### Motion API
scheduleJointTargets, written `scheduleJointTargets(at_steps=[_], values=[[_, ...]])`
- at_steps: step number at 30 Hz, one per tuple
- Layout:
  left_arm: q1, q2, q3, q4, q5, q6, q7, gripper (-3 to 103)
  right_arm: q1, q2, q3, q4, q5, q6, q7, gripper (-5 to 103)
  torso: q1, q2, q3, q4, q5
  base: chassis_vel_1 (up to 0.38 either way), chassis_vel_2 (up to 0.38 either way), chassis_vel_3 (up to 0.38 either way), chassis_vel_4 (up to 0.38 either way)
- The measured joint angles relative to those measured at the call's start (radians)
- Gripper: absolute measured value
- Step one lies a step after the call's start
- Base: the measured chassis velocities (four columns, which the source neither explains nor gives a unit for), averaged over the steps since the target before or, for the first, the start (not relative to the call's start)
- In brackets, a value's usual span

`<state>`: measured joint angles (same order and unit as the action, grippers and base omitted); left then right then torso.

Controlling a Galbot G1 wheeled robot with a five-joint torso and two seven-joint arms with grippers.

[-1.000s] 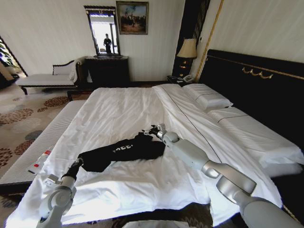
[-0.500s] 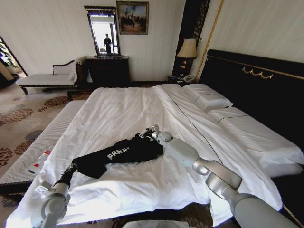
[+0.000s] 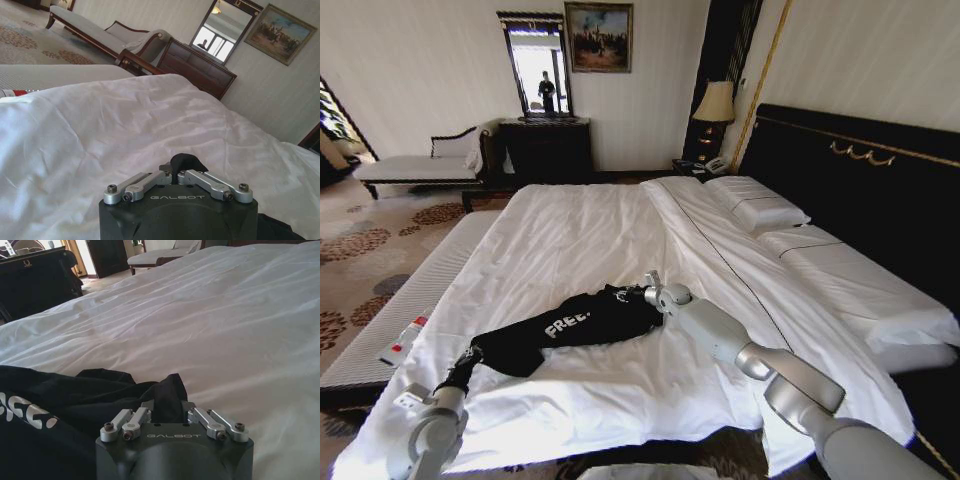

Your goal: Fold the clothes on the bed.

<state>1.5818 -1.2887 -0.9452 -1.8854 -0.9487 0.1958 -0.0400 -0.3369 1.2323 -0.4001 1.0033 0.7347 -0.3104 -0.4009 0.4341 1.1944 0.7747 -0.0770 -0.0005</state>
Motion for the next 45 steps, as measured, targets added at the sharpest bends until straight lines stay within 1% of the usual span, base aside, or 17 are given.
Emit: scheduleJointTargets(at_steps=[2, 4, 6, 8, 10, 12, 14, 20, 27, 31, 34, 37, 40, 42, 43, 44, 45], values=[[-0.003, 0.000, 0.001, 0.003, 0.003, 0.000, -0.002, 0, -0.008, -0.012, 0.005, 0.013, -0.001, 0.009, -0.011, 24, 0.000, 0.000, 0.000, 0.0000, 0.0000, 0.000, 0.000, 0.000, 0.000], [-0.007, 0.003, 0.001, 0.009, 0.003, 0.001, -0.004, 0, -0.036, -0.053, 0.019, 0.056, -0.001, 0.031, -0.052, 13, 0.000, 0.000, 0.000, 0.0002, -0.0002, 0.000, 0.000, 0.000, 0.000], [-0.008, 0.004, 0.001, 0.010, 0.003, 0.001, -0.004, 0, -0.047, -0.071, 0.023, 0.073, -0.001, 0.039, -0.071, 13, 0.000, 0.000, 0.000, 0.0003, 0.0000, 0.000, 0.000, 0.000, 0.000], [-0.011, 0.010, -0.002, 0.015, 0.000, 0.001, -0.005, 0, -0.079, -0.128, 0.038, 0.128, -0.001, 0.064, -0.123, 3, 0.000, 0.000, 0.000, 0.0000, 0.0000, 0.000, 0.000, 0.000, 0.000], [-0.016, 0.016, -0.006, 0.022, -0.008, 0.001, -0.005, 0, -0.149, -0.214, 0.059, 0.233, -0.001, 0.105, -0.220, 1, 0.000, 0.000, 0.000, -0.0006, 0.0002, 0.000, 0.000, 0.000, 0.000], [-0.016, 0.017, -0.006, 0.023, -0.009, 0.001, -0.005, 0, -0.158, -0.224, 0.062, 0.247, -0.003, 0.111, -0.232, 1, 0.000, 0.000, 0.000, -0.0005, 0.0003, 0.000, 0.000, 0.000, 0.000], [-0.020, 0.019, -0.007, 0.028, -0.011, 0.001, -0.005, 0, -0.214, -0.267, 0.082, 0.313, -0.027, 0.138, -0.292, 1, 0.000, 0.000, 0.000, -0.0004, -0.0002, 0.000, 0.000, 0.000, 0.000], [-0.026, 0.018, -0.001, 0.027, -0.010, 0.003, -0.009, 0, -0.280, -0.288, 0.109, 0.342, -0.077, 0.159, -0.314, 1, 0.000, 0.000, 0.000, 0.0000, -0.0001, 0.000, 0.000, 0.000, 0.000], [-0.021, 0.028, -0.007, 0.015, -0.015, 0.004, -0.011, 0, -0.312, -0.298, 0.120, 0.344, -0.083, 0.192, -0.305, -1, 0.000, 0.000, 0.000, -0.0002, 0.0000, 0.000, 0.000, 0.000, 0.000], [-0.012, 0.026, -0.011, 0.015, -0.016, 0.004, -0.010, 0, -0.316, -0.290, 0.165, 0.359, -0.028, 0.220, -0.315, 21, 0.000, 0.000, 0.000, -0.0002, -0.0002, 0.000, 0.000, 0.000, 0.000], [-0.010, 0.020, -0.011, 0.016, -0.013, 0.003, -0.010, 0, -0.292, -0.271, 0.198, 0.356, 0.034, 0.222, -0.312, 27, 0.000, 0.000, 0.000, -0.0002, -0.0001, 0.000, 0.000, 0.000, 0.000], [-0.010, 0.016, -0.009, 0.015, -0.010, 0.003, -0.010, 0, -0.250, -0.250, 0.207, 0.334, 0.070, 0.209, -0.285, 37, 0.000, 0.000, 0.000, 0.0003, -0.0005, 0.000, 0.000, 0.000, 0.000], [-0.011, 0.010, -0.008, 0.013, -0.006, 0.003, -0.010, 0, -0.187, -0.222, 0.165, 0.291, 0.024, 0.158, -0.234, 54, 0.000, 0.000, 0.000, 0.0001, -0.0004, 0.000, 0.000, 0.000, 0.000], [-0.011, 0.009, -0.008, 0.012, -0.005, 0.003, -0.010, 0, -0.172, -0.214, 0.147, 0.278, 0.000, 0.148, -0.226, 54, 0.000, 0.000, 0.000, 0.0001, -0.0004, 0.000, 0.000, 0.000, 0.000], [-0.010, 0.007, -0.008, 0.012, -0.004, 0.003, -0.010, 0, -0.149, -0.199, 0.108, 0.257, -0.037, 0.131, -0.220, 59, 0.000, 0.000, 0.000, 0.0001, -0.0002, 0.000, 0.000, 0.000, 0.000], [-0.010, 0.005, -0.008, 0.012, -0.002, 0.002, -0.010, 0, -0.133, -0.187, 0.082, 0.242, -0.062, 0.115, -0.220, 59, 0.000, 0.000, 0.000, 0.0000, -0.0001, 0.000, 0.000, 0.000, 0.000], [-0.010, 0.004, -0.007, 0.012, -0.001, 0.002, -0.010, 0, -0.119, -0.171, 0.060, 0.226, -0.089, 0.104, -0.223, 70, 0.000, 0.000, 0.000, 0.0000, -0.0002, 0.000, 0.000, 0.000, 0.000]])
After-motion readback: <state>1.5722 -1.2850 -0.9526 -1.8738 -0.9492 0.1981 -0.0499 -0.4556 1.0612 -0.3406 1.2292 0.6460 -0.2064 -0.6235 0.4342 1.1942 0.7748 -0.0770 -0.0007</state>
